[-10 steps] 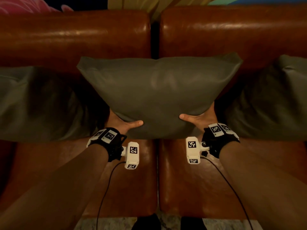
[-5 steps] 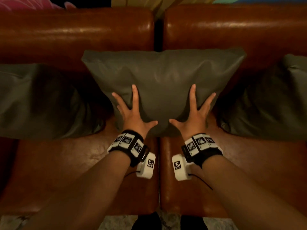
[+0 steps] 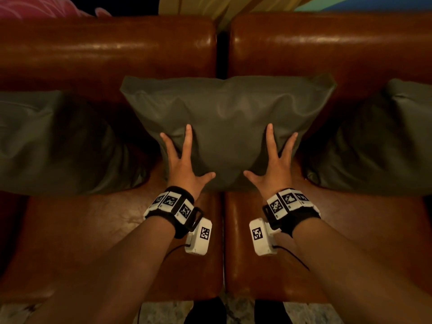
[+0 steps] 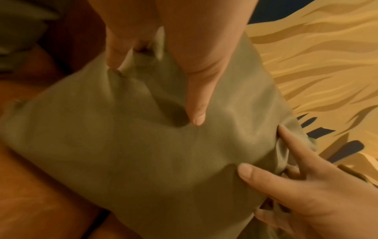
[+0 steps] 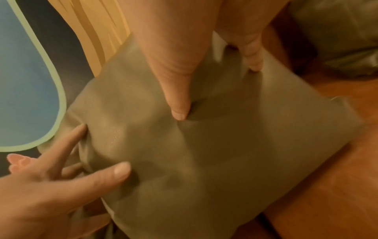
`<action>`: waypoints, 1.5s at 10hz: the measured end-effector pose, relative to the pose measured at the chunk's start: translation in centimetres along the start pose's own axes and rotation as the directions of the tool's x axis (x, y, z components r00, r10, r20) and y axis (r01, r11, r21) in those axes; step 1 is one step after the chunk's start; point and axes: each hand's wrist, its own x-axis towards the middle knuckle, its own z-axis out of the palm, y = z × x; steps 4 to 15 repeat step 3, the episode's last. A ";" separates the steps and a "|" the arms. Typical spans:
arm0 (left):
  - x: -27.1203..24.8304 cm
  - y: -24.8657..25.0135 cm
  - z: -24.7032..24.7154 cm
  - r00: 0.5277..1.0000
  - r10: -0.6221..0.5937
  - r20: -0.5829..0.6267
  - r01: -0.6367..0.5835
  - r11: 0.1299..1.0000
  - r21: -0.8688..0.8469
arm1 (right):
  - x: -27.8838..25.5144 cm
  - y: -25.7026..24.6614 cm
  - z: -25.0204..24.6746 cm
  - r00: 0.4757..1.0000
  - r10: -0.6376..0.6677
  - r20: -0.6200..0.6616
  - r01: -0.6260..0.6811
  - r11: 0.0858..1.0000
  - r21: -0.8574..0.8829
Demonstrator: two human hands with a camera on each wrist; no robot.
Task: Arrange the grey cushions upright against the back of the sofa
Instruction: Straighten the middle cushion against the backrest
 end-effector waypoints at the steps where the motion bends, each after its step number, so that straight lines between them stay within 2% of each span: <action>1: -0.8 -0.4 -1.4 0.999 0.031 0.015 -0.032 0.999 0.027 | -1.2 -0.1 -1.2 1.000 -0.003 0.002 0.003 1.000 0.002; 2: -2.1 -0.4 -2.7 0.999 0.030 0.010 -0.030 0.999 0.015 | -2.9 0.6 -1.7 0.999 0.020 -0.041 -0.019 1.000 0.013; 3: -4.1 -1.6 -3.1 0.999 0.010 0.051 -0.015 0.996 0.089 | -5.3 2.3 -1.4 0.998 0.067 0.006 -0.067 0.998 0.004; 15: -4.1 -1.6 -3.1 0.999 0.010 0.051 -0.015 0.996 0.089 | -5.3 2.3 -1.4 0.998 0.067 0.006 -0.067 0.998 0.004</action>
